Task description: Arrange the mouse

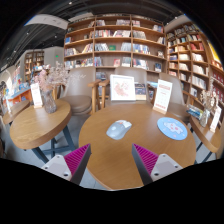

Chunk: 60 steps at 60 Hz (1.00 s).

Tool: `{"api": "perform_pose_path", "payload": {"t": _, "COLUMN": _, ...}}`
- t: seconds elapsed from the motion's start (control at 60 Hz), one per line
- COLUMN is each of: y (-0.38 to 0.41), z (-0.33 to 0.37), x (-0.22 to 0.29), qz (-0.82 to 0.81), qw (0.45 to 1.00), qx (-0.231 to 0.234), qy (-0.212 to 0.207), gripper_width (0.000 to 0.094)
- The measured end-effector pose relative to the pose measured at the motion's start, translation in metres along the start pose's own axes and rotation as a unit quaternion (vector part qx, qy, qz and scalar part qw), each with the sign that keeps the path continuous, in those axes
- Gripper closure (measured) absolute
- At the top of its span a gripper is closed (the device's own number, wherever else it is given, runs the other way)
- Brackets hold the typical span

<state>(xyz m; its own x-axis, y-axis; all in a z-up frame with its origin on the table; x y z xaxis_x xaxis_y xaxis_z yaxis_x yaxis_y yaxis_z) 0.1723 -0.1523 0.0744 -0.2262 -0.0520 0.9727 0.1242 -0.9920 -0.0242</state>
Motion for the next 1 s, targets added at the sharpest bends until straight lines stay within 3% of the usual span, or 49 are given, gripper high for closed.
{"api": "perform_pose_path", "payload": {"t": 0.567, "y": -0.013, "z": -0.168, "x": -0.031, "qz": -0.002, "qw": 0.997, "qx": -0.042, "qy": 0.061, "gripper_width": 0.0084}}
{"api": "perform_pose_path", "payload": {"t": 0.817, "y": -0.01, "z": -0.214, "x": -0.027, "qz": -0.021, "qw": 0.996, "qx": -0.034, "qy": 0.078, "gripper_width": 0.0098}}
{"api": "perform_pose_path", "payload": {"t": 0.933, "y": -0.013, "z": -0.223, "x": -0.025, "qz": -0.02, "qw": 0.996, "qx": -0.038, "qy": 0.081, "gripper_width": 0.0195}}
{"api": "perform_pose_path", "payload": {"t": 0.983, "y": -0.018, "z": -0.225, "x": -0.024, "qz": -0.014, "qw": 0.996, "qx": -0.044, "qy": 0.08, "gripper_width": 0.0304}}
{"api": "perform_pose_path", "payload": {"t": 1.0, "y": -0.02, "z": -0.226, "x": -0.024, "qz": -0.011, "qw": 0.996, "qx": -0.046, "qy": 0.079, "gripper_width": 0.04}}
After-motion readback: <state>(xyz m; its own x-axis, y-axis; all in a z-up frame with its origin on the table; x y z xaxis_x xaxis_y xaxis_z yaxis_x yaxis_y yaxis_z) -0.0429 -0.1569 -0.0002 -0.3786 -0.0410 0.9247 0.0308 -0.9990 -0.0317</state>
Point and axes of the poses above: the point between the fingertips, and its own axes, seen from behind it with the camera up: y to the left, x up, z backward, against the way the camera looks, the point moved 2 cm from there along z, backward, against the way the camera looks, and after that the axes turned 15 degrees about -y, right-handed, at the moved point
